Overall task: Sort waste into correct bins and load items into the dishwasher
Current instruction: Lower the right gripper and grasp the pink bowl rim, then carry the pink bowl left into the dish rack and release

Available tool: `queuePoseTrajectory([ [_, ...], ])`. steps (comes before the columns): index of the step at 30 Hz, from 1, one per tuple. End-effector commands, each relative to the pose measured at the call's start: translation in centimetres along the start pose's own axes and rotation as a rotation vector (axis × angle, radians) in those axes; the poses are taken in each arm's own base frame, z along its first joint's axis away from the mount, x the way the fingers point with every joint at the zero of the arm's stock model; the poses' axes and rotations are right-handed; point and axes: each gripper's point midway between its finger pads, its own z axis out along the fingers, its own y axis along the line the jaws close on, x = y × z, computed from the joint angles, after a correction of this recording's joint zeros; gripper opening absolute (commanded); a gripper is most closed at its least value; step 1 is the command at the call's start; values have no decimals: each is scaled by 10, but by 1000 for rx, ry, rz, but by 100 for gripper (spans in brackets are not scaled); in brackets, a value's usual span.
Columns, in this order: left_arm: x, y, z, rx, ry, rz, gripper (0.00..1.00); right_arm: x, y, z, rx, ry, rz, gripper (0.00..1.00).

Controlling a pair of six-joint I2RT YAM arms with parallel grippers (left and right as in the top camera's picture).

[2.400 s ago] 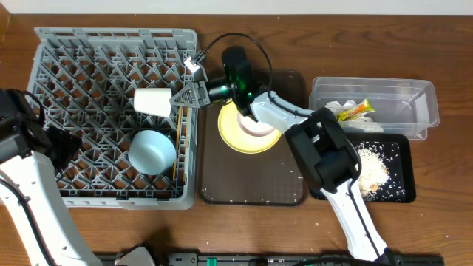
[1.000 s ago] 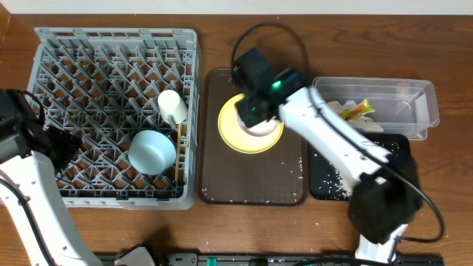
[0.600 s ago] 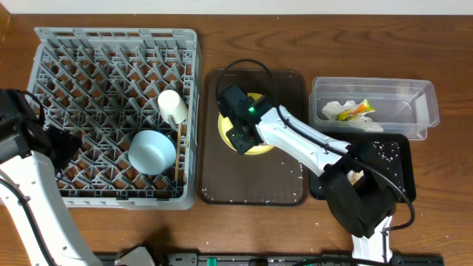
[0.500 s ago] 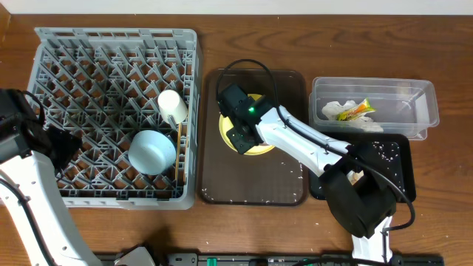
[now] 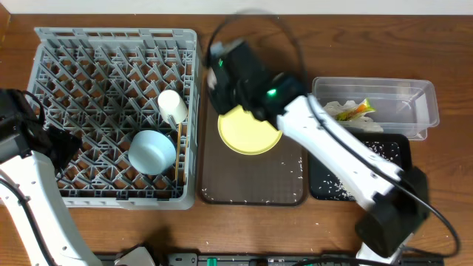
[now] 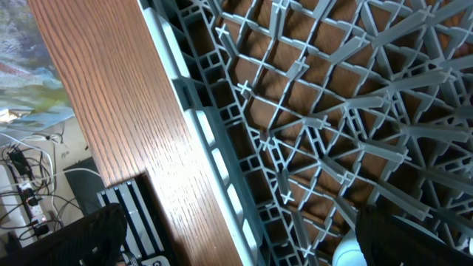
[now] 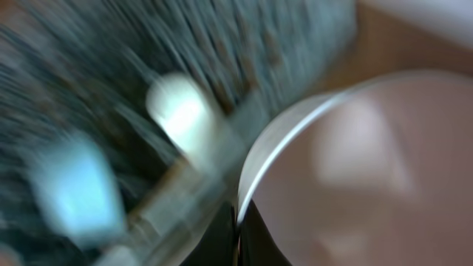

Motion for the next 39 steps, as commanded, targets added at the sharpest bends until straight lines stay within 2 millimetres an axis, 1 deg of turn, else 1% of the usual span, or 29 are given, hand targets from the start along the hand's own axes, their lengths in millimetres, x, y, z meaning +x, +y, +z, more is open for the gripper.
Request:
queuePoseTrajectory([
  [1,-2,3,-2,-10,-9,-6,100,-54,35,-29,-276,-169,53,1],
  [3,-2,3,-2,-9,-9,-7,100,-76,34,-29,-346,-249,90,1],
  [4,-2,3,-2,-9,-9,-7,100,-92,32,-24,-421,-310,118,1],
  [7,-2,3,-2,-10,-9,-6,100,-107,31,-5,-580,-384,175,1],
  [9,-2,3,-2,-9,-9,-6,100,-110,30,13,-695,-423,215,1],
  [11,-2,3,-2,-10,-9,-6,100,-108,31,29,-792,-477,212,1],
  [14,-2,3,-2,-10,-9,-6,100,-94,26,51,-884,-556,201,1],
  [16,-2,3,-2,-9,-10,-7,100,-81,16,71,-893,-560,241,1],
  [18,-2,3,-2,-9,-9,-6,100,-64,8,95,-879,-525,287,1],
  [21,-2,3,-2,-10,-9,-6,100,-50,8,112,-876,-493,305,1],
  [23,-2,3,-2,-9,-9,-7,100,-44,14,116,-881,-486,281,1],
  [28,-2,3,-2,-9,-9,-6,100,-44,28,114,-899,-500,246,1],
  [33,-2,3,-2,-9,-10,-7,100,-40,40,116,-905,-496,218,1],
  [36,-2,3,-2,-9,-9,-7,100,-40,41,119,-891,-502,214,1],
  [39,-2,3,-2,-10,-9,-6,100,-41,33,121,-872,-503,231,1],
])
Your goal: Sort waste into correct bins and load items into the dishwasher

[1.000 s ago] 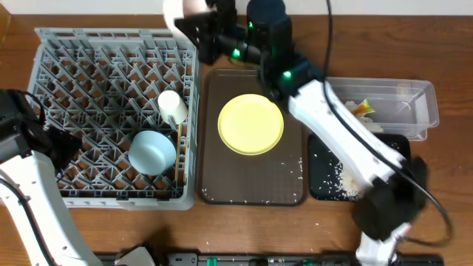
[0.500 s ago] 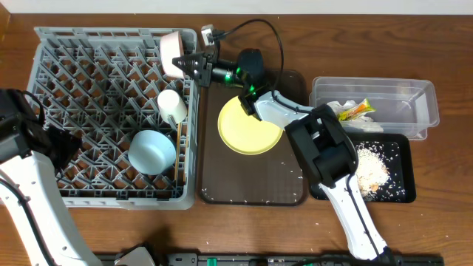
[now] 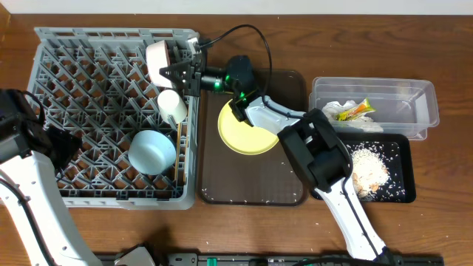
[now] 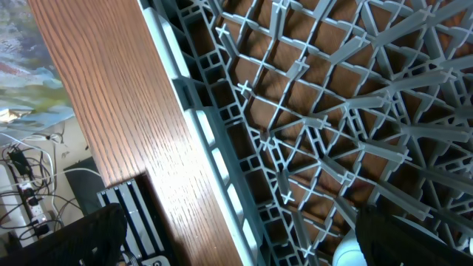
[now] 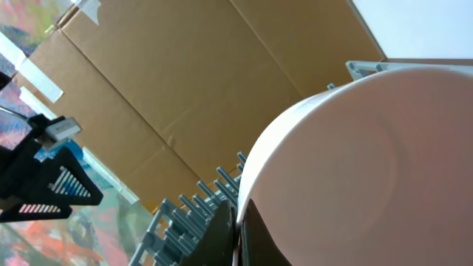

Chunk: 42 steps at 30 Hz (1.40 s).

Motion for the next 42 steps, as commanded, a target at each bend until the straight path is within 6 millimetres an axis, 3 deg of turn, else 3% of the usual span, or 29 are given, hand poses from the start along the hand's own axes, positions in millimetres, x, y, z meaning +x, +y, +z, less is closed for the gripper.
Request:
queuePoseTrajectory([
  [1,-2,3,-2,-9,-10,-6,100,-17,3,-2,10,-28,-38,1],
  [3,-2,3,-2,-9,-10,-6,100,-18,-7,-8,39,-24,-11,1],
  [7,-2,3,-2,-9,-10,-6,100,-13,-25,-15,95,4,53,22],
  [9,-2,3,-2,-9,-10,-6,100,-11,-31,-20,110,18,77,25],
  [13,-2,3,-2,-9,-10,-6,100,-17,-32,-27,102,15,98,27],
  [16,-2,3,-2,-9,-10,-6,100,-23,-30,-31,87,3,111,34],
  [20,-2,3,-2,-9,-10,-6,100,-27,-28,-37,68,13,113,34],
  [23,-2,3,-2,-9,-10,-6,100,-30,-25,-38,62,15,117,28],
  [26,-2,3,-2,-9,-10,-6,100,-40,-14,-36,73,27,102,28],
  [30,-2,3,-2,-9,-10,-6,100,-61,-6,-43,249,70,18,29],
  [32,-2,3,-2,-9,-10,-6,100,-76,-12,-63,496,96,-55,29],
  [33,-2,3,-2,-9,-10,-6,100,-89,-12,-85,729,133,-159,31],
  [35,-2,3,-2,-9,-10,-6,100,-102,-3,-101,915,191,-310,39],
  [38,-2,3,-2,-9,-10,-6,100,-107,14,-98,1009,314,-534,59],
  [42,-2,3,-2,-9,-10,-6,100,-89,27,-73,950,445,-734,74],
])
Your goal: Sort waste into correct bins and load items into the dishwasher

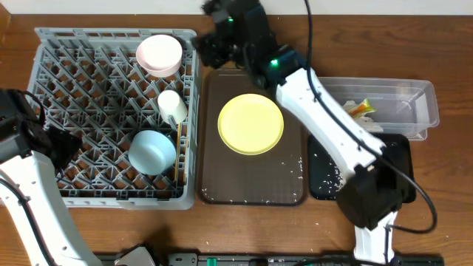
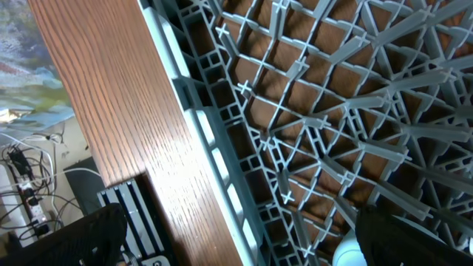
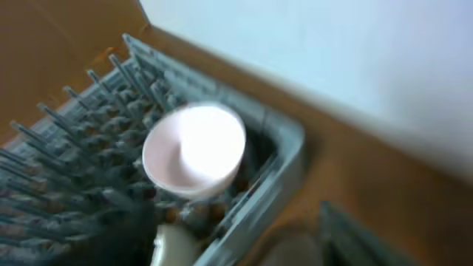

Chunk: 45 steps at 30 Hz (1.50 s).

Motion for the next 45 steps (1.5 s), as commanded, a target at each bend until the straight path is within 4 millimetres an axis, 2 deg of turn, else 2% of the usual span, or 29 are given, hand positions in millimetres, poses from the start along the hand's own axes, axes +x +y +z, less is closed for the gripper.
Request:
queuePoseTrajectory([
  [1,-2,3,-2,-9,-11,-6,100,22,17,16,79,63,-374,74],
  [6,-2,3,-2,-9,-10,-6,100,31,70,41,-24,12,-576,74],
  [10,-2,3,-2,-9,-11,-6,100,46,97,68,-52,-28,-669,74],
  [15,-2,3,-2,-9,-11,-6,100,75,98,105,-43,-38,-671,74],
  [22,-2,3,-2,-9,-11,-6,100,105,83,134,-31,-15,-661,74],
  [23,-2,3,-2,-10,-10,-6,100,105,82,134,-30,-15,-660,74],
  [25,-2,3,-2,-9,-11,-6,100,109,78,136,-26,-7,-637,67],
  [31,-2,3,-2,-9,-10,-6,100,107,76,135,-29,-7,-595,23],
  [33,-2,3,-2,-9,-11,-6,100,101,80,131,-32,-15,-593,2],
  [37,-2,3,-2,-9,-10,-6,100,80,85,117,-34,-49,-590,1],
  [42,-2,3,-2,-9,-11,-6,100,63,105,97,-131,-74,-592,1],
  [45,-2,3,-2,-9,-10,-6,100,48,106,87,-125,-102,-594,1],
])
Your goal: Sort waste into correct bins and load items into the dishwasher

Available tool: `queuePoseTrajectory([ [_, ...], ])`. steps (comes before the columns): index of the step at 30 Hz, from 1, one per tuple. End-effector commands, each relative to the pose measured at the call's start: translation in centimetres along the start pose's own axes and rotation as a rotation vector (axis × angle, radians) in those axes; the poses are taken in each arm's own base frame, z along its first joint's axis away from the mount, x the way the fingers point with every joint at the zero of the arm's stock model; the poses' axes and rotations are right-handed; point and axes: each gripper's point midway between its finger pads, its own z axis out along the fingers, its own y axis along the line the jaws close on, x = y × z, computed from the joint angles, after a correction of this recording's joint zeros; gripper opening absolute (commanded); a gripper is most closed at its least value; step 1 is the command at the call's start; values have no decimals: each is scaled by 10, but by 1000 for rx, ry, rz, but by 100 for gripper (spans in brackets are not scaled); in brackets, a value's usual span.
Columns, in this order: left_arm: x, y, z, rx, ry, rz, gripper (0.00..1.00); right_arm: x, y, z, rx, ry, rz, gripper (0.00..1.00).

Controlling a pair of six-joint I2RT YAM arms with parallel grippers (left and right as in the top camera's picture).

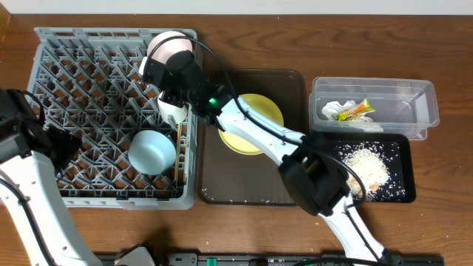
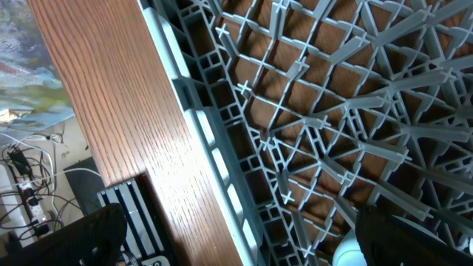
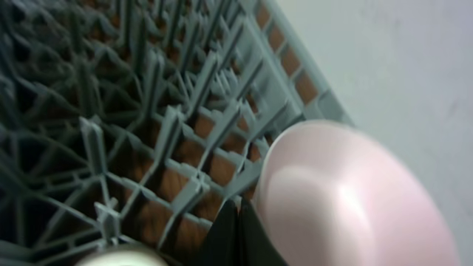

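The grey dish rack fills the table's left side. A pink bowl leans in its far right corner, also seen as the pink bowl in the right wrist view. My right gripper is over the rack right beside it, its fingers pressed together at the bowl's rim with nothing seen between them. A white cup and a blue bowl lie in the rack. A yellow plate rests on the brown tray. My left gripper hangs open over the rack's left edge.
A clear bin with wrappers stands at the right, and a black tray with rice lies in front of it. Rice grains dot the brown tray. My right arm stretches across the yellow plate and the tray.
My right gripper was back over the table's far edge, clear of the rack. Now it is down in the rack, shut beside the pink bowl. The left arm is unchanged.
My right gripper first held the pink bowl above the yellow plate, then held it at the rack's far right corner. The bowl then stood in the rack with the gripper drawn away. Now the gripper is back at the bowl's rim.
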Motion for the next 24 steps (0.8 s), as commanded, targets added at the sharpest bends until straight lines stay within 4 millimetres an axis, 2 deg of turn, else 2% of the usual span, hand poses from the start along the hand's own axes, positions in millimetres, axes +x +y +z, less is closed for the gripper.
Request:
queuePoseTrajectory([
  [1,-2,3,-2,-9,-10,-6,100,-53,-17,-36,11,-108,3,5],
  [2,-2,3,-2,-9,-10,-6,100,-56,-20,-38,16,-113,3,22],
  [3,-2,3,-2,-9,-10,-6,100,-57,-24,-40,23,-119,4,50],
  [4,-2,3,-2,-9,-10,-6,100,-58,-27,-41,29,-123,5,60],
  [6,-2,3,-2,-9,-10,-6,100,-55,-35,-42,40,-120,10,68],
  [12,-2,3,-2,-9,-10,-6,100,-15,-50,-28,37,-49,37,65],
  [14,-2,3,-2,-9,-10,-6,100,4,-47,-18,10,-24,47,61],
  [17,-2,3,-2,-9,-10,-6,100,21,-40,-9,-27,0,57,58],
  [20,-2,3,-2,-9,-10,-6,100,24,-35,-9,-65,3,63,56],
  [24,-2,3,-2,-9,-10,-6,100,24,-28,-10,-106,-3,67,59],
])
